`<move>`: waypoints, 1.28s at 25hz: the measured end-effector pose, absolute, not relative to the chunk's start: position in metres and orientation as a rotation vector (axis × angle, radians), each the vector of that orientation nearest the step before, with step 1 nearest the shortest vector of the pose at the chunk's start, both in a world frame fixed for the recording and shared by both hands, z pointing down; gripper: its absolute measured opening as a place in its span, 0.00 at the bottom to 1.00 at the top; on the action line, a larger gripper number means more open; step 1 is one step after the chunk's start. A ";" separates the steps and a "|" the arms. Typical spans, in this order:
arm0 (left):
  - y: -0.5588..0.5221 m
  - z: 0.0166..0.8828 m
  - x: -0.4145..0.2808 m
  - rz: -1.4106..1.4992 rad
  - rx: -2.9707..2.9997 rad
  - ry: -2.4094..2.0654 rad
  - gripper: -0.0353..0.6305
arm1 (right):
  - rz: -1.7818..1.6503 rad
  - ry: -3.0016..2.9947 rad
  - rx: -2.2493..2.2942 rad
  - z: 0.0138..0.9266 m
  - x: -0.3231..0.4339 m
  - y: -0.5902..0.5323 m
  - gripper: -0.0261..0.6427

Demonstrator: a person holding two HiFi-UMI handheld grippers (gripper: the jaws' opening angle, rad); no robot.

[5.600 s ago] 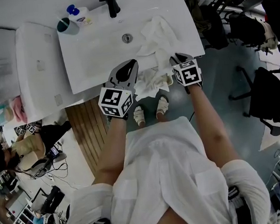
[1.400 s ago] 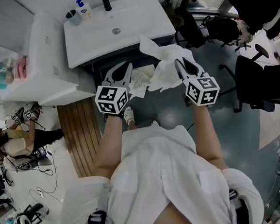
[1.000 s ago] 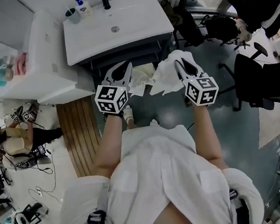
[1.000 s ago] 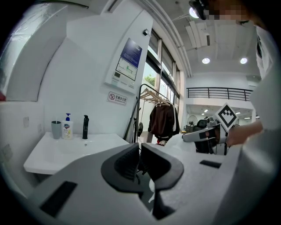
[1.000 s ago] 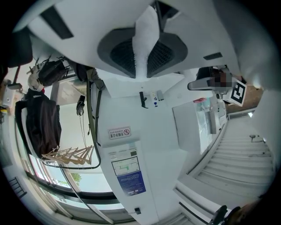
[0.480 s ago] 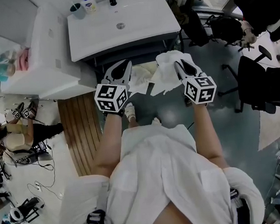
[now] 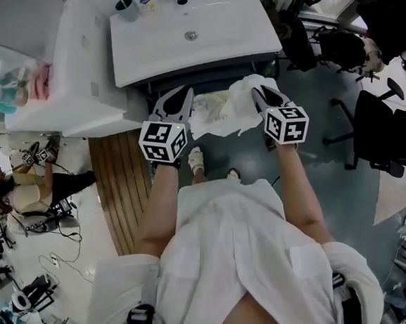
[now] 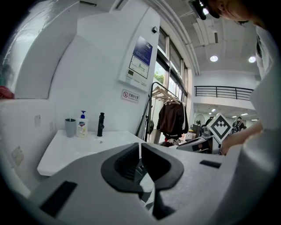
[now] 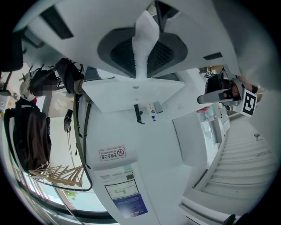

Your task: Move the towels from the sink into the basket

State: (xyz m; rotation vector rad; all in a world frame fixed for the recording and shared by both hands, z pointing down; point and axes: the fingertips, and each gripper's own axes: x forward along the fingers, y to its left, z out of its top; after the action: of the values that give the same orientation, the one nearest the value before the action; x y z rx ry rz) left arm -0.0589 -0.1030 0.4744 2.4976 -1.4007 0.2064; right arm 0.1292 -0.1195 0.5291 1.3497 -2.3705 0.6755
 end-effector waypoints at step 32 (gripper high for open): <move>-0.204 0.504 -0.141 0.260 2.499 -1.283 0.09 | 0.771 -2.241 1.508 0.581 0.052 -0.218 0.08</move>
State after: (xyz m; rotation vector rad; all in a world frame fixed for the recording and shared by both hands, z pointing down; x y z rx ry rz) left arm -0.1408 -0.2040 0.5043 2.4987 -1.2828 0.2603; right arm 0.0524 -0.2185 0.5813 1.5084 -2.2414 0.7706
